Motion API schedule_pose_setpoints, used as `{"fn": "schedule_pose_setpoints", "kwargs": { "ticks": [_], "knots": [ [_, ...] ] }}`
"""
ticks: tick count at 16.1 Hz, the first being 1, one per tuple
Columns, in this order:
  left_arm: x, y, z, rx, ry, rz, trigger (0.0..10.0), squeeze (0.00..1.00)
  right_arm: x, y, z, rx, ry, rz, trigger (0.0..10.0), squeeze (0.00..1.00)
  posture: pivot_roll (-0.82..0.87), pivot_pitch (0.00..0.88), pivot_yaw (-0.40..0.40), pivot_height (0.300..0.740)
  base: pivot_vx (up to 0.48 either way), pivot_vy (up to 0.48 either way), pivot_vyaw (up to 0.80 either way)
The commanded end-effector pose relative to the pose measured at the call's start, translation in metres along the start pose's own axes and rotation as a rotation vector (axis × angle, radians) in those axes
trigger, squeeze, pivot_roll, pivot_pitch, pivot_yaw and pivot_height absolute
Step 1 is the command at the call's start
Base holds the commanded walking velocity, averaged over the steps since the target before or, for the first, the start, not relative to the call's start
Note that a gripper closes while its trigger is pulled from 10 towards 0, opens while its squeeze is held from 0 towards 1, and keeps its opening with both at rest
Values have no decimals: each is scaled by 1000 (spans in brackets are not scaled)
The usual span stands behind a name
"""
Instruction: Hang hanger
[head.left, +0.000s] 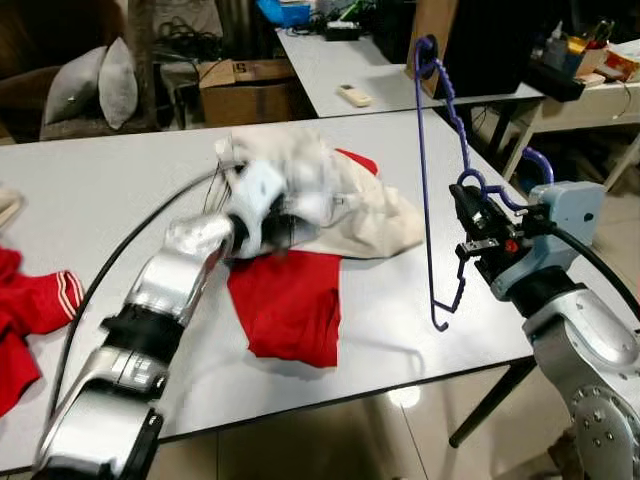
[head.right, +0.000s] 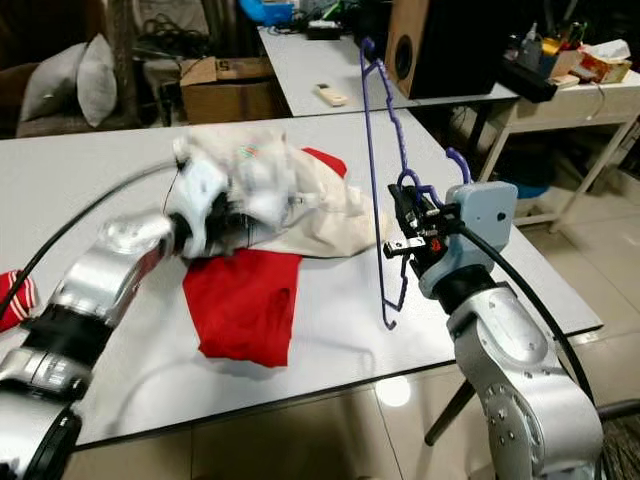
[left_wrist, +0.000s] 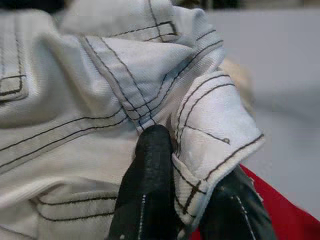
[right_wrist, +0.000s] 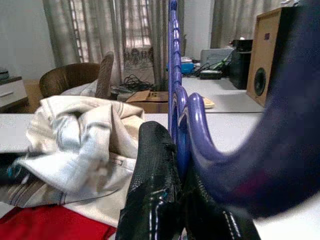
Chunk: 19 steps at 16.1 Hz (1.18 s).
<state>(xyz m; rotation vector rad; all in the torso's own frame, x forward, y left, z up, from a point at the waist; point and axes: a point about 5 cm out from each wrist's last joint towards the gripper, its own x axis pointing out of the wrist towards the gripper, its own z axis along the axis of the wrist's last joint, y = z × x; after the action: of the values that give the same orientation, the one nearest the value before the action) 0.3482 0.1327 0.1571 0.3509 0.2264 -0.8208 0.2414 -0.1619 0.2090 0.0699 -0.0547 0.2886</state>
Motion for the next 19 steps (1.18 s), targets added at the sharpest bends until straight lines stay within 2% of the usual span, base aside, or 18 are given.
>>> {"fn": "schedule_pose_setpoints", "kwargs": {
  "ticks": [1, 2, 5, 6, 7, 8, 9, 10, 11, 12, 13, 14, 16, 18, 19],
  "knots": [
    [-6, -17, -2, 62, 58, -183, 10000, 1000, 8, 0, 8, -25, -33, 33, 10000, 0, -65, 0, 30, 740, 0, 0, 0],
    [-18, -30, -7, 105, 113, -304, 10000, 1000, 13, -1, 13, -49, -42, 56, 10000, 0, -64, 0, 30, 740, 0, 0, 0],
    [-38, -42, -4, 135, 127, -430, 10000, 1000, 20, -4, 21, -83, -56, 84, 10000, 0, -62, 0, 27, 740, 0, 0, 0],
    [-53, -47, -4, 133, 175, -505, 10000, 1000, 28, -6, 28, -127, -64, 118, 10000, 0, -59, 0, 27, 740, 0, 0, 0],
    [-60, -48, -6, 127, 215, -537, 10000, 1000, 36, -5, 34, -166, -69, 162, 10000, 0, -56, 0, 30, 740, 0, 0, 0],
    [-60, -48, -6, 127, 215, -537, 10000, 1000, 36, -5, 34, -166, -69, 162, 10000, 0, -56, 0, 30, 740, 0, 0, 0],
    [-62, -48, -7, 127, 226, -542, 10000, 1000, 42, -1, 38, -210, -66, 230, 10000, 0, -58, 0, 32, 740, 0, 0, 0],
    [-63, -49, -3, 123, 216, -547, 10000, 1000, 57, 11, 44, -317, -44, 381, 10000, 0, -58, 0, 34, 740, 0, 0, 0],
    [-64, -49, 3, 118, 199, -553, 10000, 1000, 72, 21, 42, -481, -20, 459, 10000, 0, -53, 0, 37, 740, 0, 0, 0],
    [-67, -51, 8, 117, 191, -561, 10000, 1000, 86, 27, 34, -669, 10, 494, 10000, 0, -53, 0, 37, 740, 0, 0, 0],
    [-68, -51, 10, 118, 183, -562, 10000, 1000, 95, 30, 26, -777, 29, 510, 10000, 0, -46, 0, 34, 740, 0, 0, 0],
    [-69, -51, 11, 117, 181, -561, 10000, 1000, 98, 31, 22, -811, 34, 518, 10000, 0, -46, 0, 34, 740, 0, 0, 0],
    [-74, -50, 18, 113, 157, -566, 10000, 1000, 113, 36, 4, -970, 56, 545, 10000, 0, -40, 0, 33, 740, 0, 0, 0],
    [-76, -50, 21, 112, 147, -569, 10000, 1000, 118, 36, -6, -1038, 65, 560, 10000, 0, -39, 0, 33, 740, 0, 0, 0],
    [-80, -48, 25, 107, 143, -565, 10000, 1000, 123, 38, -20, -1093, 74, 584, 10000, 0, -31, 0, 29, 740, 0, 0, 0]
  ]
}}
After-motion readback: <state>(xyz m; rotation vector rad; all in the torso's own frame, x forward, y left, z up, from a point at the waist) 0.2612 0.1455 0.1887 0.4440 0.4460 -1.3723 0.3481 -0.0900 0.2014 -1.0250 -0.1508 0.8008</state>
